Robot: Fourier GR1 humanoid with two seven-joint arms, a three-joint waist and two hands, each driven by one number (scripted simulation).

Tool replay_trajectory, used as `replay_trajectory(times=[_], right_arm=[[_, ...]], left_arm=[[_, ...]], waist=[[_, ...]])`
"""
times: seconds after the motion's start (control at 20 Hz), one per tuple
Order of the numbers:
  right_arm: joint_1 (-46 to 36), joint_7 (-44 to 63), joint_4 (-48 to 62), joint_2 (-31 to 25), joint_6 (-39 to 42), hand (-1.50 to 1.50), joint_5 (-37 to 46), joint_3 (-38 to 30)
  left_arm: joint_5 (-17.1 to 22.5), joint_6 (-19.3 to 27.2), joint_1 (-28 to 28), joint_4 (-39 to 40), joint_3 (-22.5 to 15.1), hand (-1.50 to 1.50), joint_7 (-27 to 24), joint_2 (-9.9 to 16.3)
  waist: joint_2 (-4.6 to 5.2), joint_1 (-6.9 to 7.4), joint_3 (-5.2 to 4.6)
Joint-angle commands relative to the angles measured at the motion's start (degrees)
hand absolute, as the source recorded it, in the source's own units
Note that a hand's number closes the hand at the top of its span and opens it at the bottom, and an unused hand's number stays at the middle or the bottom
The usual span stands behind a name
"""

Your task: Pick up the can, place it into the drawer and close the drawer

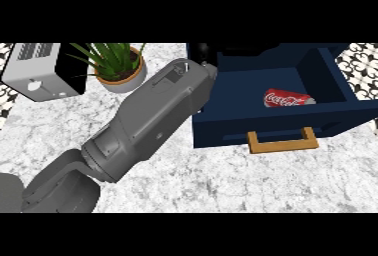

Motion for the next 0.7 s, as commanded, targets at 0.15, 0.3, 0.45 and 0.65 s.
replay_trajectory(times=[0.15,0.3,0.45,0.65], right_arm=[[-4.99,-1.45,-7.08,-1.07,-0.36,-1.5,13.05,5.21],[-7.2,-3.22,-6.5,-0.13,-0.13,-1.5,23.36,10.43],[-10.52,-4.71,-3.21,0.71,-1.22,-1.5,33.33,15.89],[-16.01,-2.87,-1.42,0.32,-3.54,-1.5,45.29,24.68]], left_arm=[[1.42,-0.36,-2.06,1.15,0.91,-1.5,-3.36,0.0],[2.2,0.27,-1.21,-0.85,0.04,-1.5,-4.42,0.0],[2.6,0.8,-3.88,-0.07,-0.04,-1.5,-0.69,0.0],[3.26,1.52,-1.1,-2.4,-0.62,-1.5,-2.67,0.0]], waist=[[-0.05,1.4,-0.07],[-0.1,2.21,-0.05],[-0.08,3.29,-0.03],[-0.31,4.32,-0.11]])
